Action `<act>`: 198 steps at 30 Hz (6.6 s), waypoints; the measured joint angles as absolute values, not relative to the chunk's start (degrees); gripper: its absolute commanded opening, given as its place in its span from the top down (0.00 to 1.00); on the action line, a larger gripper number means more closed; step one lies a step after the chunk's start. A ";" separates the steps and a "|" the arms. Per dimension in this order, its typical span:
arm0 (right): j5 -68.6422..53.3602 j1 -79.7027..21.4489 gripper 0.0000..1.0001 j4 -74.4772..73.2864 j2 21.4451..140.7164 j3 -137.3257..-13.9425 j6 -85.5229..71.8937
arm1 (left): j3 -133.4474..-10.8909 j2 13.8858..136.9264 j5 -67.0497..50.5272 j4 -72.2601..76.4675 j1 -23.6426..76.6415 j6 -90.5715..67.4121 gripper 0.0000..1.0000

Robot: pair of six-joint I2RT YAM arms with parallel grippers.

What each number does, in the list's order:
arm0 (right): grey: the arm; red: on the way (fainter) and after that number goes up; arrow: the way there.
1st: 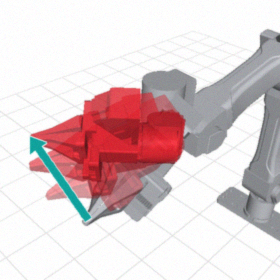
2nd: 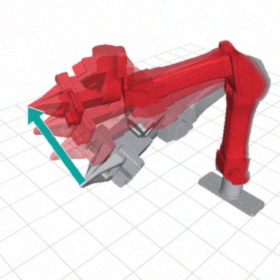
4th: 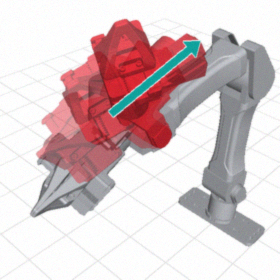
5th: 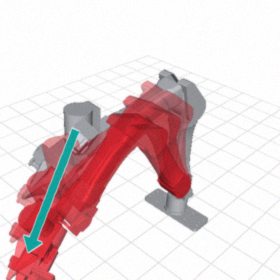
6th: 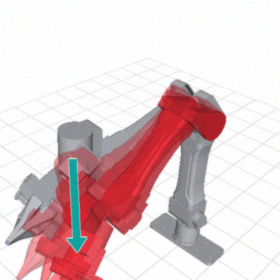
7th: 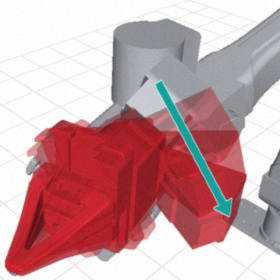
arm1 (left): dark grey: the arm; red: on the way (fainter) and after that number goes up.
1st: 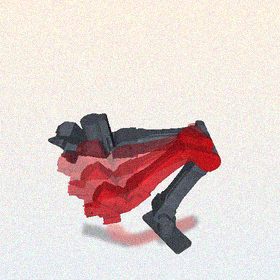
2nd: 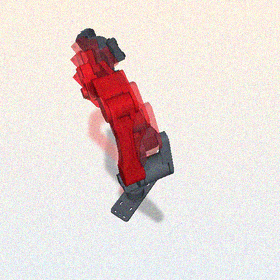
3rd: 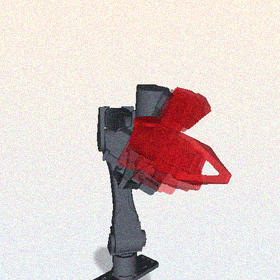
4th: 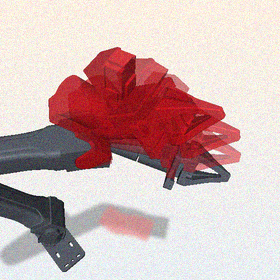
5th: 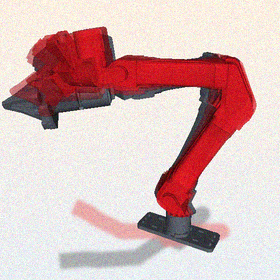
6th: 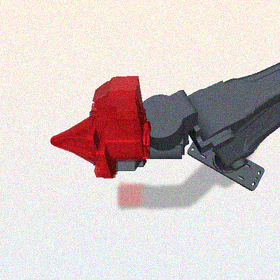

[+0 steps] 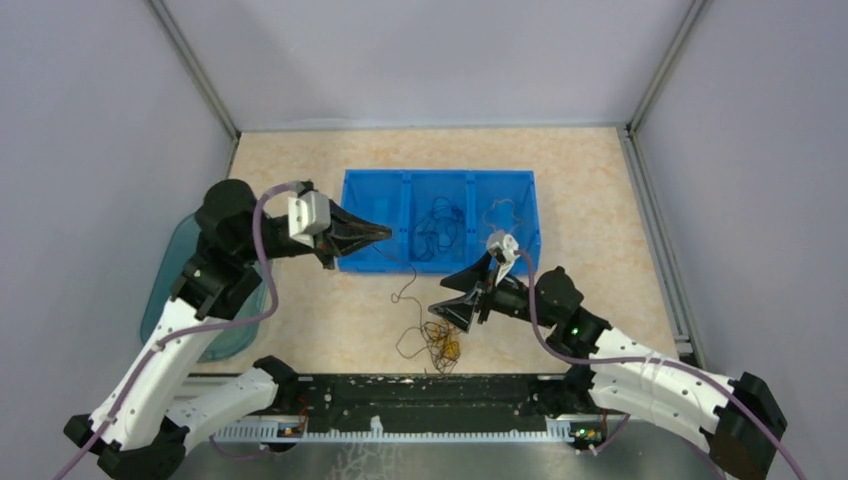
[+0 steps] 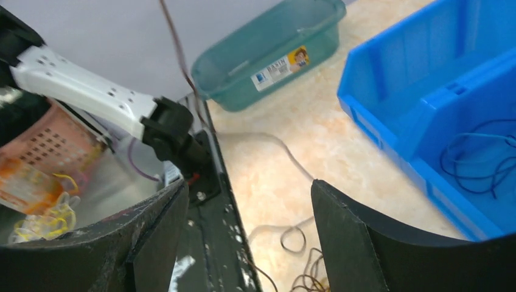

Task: Untangle the cables
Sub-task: Untie the cable, then place the cable in the bin.

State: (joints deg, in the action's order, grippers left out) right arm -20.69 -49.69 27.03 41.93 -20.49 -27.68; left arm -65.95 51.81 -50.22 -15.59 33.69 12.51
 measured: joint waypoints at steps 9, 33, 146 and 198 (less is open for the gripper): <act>-24.93 -49.71 0.25 21.63 54.22 -19.97 -16.99 | -75.50 51.33 -44.25 -16.34 33.01 20.78 1.00; -41.06 -55.81 0.35 30.68 70.61 -23.81 -19.14 | -84.40 53.87 -41.47 -15.38 32.99 29.26 1.00; -20.03 -60.34 0.61 75.72 88.36 -25.67 -33.36 | -58.26 47.00 -48.84 -23.03 34.54 50.13 0.99; -2.28 -64.03 0.69 62.35 62.87 -7.62 -27.16 | -67.00 62.48 -16.25 -6.37 31.24 45.32 1.00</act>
